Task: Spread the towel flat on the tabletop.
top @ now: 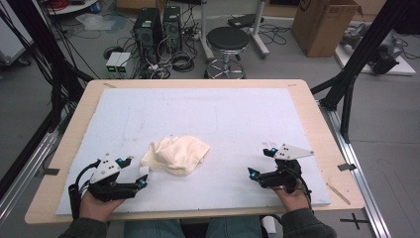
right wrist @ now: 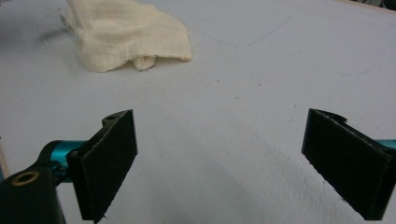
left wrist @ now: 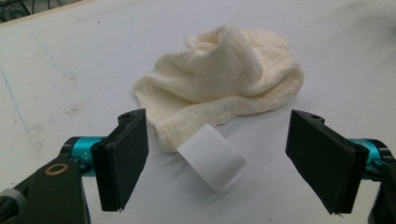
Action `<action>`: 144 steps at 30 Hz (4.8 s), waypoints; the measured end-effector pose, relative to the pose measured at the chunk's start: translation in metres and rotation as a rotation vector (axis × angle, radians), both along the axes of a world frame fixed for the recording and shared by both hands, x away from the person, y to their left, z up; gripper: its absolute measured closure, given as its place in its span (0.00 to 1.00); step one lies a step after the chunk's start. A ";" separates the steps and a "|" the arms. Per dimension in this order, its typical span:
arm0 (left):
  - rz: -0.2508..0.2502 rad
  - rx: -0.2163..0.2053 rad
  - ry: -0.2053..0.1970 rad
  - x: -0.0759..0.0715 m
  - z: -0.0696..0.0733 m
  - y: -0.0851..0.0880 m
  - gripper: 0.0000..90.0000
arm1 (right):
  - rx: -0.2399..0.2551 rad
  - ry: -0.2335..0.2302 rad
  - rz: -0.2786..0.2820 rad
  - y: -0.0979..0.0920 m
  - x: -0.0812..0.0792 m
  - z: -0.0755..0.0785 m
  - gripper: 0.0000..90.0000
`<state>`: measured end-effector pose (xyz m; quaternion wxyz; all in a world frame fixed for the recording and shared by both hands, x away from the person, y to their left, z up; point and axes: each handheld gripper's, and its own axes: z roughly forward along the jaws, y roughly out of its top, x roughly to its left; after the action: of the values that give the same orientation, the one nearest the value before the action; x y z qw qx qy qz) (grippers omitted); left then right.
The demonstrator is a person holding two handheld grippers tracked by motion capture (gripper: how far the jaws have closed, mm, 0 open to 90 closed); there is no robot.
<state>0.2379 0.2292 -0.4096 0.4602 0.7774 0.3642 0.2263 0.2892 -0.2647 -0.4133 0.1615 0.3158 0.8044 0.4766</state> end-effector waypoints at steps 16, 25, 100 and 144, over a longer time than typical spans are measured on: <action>0.008 0.005 -0.001 -0.002 0.000 0.003 0.24 | 0.006 0.002 0.009 0.002 0.004 0.000 0.11; 0.012 0.006 -0.009 -0.006 0.000 0.005 0.24 | 0.012 -0.003 0.017 0.004 0.007 0.002 0.11; 0.105 0.039 0.155 0.082 -0.028 -0.083 0.88 | 0.040 -0.020 0.062 0.003 0.007 0.009 0.11; -0.228 -0.062 -0.004 0.069 0.049 -0.161 0.88 | 0.059 -0.046 0.036 -0.009 0.004 0.011 0.11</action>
<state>0.3072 0.0677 -0.3611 0.5076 0.7987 0.2794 0.1626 0.2937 -0.2739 -0.4019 0.1619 0.2948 0.7915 0.5103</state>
